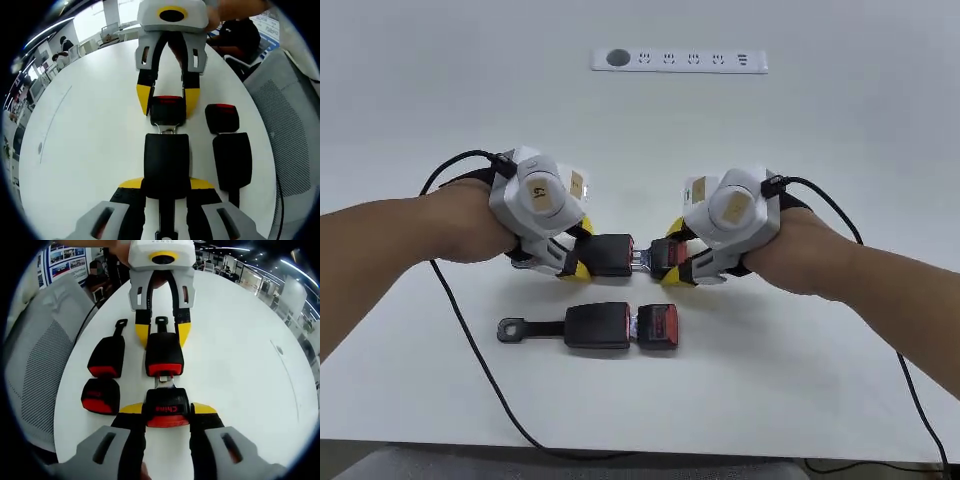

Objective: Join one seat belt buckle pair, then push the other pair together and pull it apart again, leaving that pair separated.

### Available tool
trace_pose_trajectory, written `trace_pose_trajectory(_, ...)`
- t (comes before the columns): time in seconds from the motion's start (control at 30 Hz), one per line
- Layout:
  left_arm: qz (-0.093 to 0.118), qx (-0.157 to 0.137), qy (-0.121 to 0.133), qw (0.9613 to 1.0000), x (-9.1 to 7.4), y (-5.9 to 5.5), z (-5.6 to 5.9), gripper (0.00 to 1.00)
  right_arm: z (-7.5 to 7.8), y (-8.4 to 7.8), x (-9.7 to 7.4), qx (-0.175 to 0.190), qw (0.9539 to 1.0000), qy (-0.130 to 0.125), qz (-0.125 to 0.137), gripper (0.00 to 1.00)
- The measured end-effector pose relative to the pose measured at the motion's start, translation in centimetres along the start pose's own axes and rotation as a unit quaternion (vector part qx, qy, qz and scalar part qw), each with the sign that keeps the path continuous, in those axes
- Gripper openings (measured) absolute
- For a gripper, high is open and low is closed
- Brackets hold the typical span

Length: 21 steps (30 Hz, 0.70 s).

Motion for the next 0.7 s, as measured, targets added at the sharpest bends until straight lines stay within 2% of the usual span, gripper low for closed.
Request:
trace_pose_trajectory(0.27,-0.009,0.0,0.002,1.0,0.3,-0.3,-0.3,0.31,0.1,0.2,0.2,0.004,1.0,-0.001,0.007,0.31)
trace_pose_trajectory(0.37,-0.004,-0.002,0.002,1.0,0.3,-0.4,-0.3,0.31,-0.2,1.0,0.7,0.004,0.9999,-0.003,0.012,0.31)
trace_pose_trajectory(0.5,0.002,-0.003,0.005,1.0,0.3,-0.4,-0.2,0.3,0.2,0.7,0.9,0.007,0.9998,-0.001,0.019,0.3)
trace_pose_trajectory(0.7,0.002,0.001,0.002,1.0,0.3,-0.4,-0.3,0.3,0.1,1.1,1.1,0.009,0.9997,0.0,0.024,0.3)
Point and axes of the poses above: the centre of the closed fingertips' face, and the gripper's own axes: x roughly forward along the fingers, z roughly to its right, y roughly out of its top, the point moved 3 cm from there along -x, roughly backward along the fingers, and after that the axes turned 4 degrees about y, right-handed, at the moved point
